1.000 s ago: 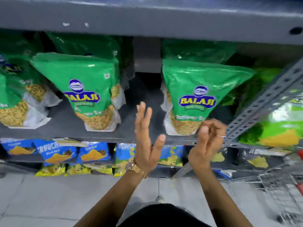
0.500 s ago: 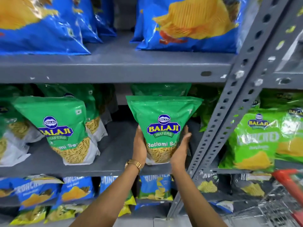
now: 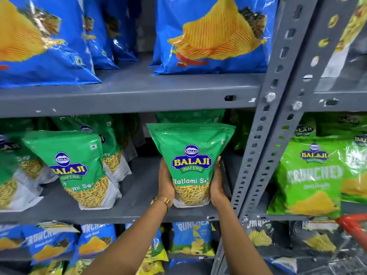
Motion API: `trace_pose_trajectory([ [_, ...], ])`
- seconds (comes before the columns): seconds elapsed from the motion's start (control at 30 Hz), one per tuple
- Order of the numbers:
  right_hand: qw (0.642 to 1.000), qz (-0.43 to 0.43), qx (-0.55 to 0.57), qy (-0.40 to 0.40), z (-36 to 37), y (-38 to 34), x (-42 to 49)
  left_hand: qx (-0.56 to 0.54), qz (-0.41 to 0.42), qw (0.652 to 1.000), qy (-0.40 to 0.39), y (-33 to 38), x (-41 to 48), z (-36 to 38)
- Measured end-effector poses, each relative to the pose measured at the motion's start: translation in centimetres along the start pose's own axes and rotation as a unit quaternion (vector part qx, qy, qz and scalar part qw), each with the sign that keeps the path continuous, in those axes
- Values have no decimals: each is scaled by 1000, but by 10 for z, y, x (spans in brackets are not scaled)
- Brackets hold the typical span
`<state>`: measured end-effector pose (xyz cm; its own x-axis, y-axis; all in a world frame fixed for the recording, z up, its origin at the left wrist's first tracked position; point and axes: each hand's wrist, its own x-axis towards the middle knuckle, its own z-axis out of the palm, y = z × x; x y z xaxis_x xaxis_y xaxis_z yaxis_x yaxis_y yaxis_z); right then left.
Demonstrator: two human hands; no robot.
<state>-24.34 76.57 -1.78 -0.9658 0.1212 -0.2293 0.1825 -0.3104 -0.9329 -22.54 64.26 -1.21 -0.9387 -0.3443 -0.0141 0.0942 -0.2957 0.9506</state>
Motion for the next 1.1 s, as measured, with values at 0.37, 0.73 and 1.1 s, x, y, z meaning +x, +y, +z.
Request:
trace_pose_trajectory([
  [0.37,997,6,-69,-34,4,11,4,-24,-22,999,23,5,3,-8],
  [0.73,998,-15,-51,-37,7,12,9,-38,-17,999,20,-2,14,-13],
  [1.1,996,-14,-85,13,12,1,-10,-1,-1,1000,13,2,12,-20],
])
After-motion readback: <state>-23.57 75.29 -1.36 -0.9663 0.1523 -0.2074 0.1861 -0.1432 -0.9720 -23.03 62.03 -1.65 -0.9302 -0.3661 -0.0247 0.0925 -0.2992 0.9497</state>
